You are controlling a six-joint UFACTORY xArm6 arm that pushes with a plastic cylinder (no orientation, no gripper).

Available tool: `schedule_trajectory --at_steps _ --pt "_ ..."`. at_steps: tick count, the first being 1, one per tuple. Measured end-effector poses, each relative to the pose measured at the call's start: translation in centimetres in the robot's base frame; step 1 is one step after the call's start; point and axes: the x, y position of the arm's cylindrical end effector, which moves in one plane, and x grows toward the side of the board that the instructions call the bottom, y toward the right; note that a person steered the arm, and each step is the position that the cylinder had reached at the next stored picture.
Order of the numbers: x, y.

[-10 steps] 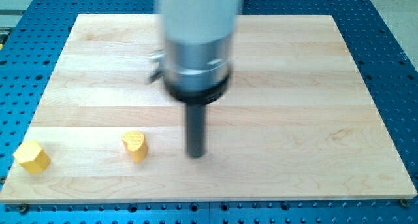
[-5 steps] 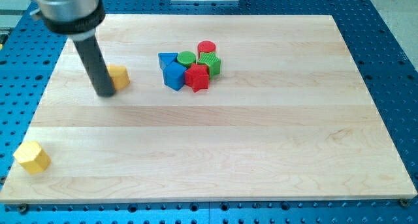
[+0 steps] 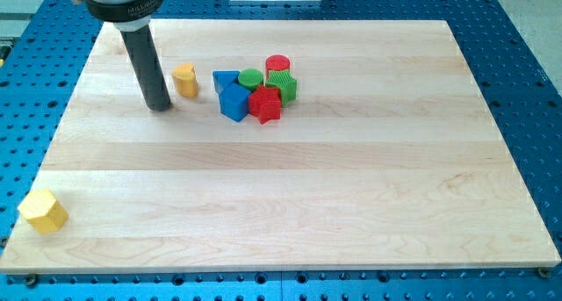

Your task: Move the yellow heart top of the green circle

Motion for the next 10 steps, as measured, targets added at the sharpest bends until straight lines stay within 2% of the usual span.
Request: schedule_trajectory --at_steps 1,3,5,6,7,8,9,10 --pt "-5.2 3.0" --pt "-9.9 3.4" --pt "-9.8 12.7" --pt "-11.4 11.8" --pt "-11.4 8.1" --pt "-10.4 7.2" --pt "-9.1 7.8" --pt "-9.0 10.7"
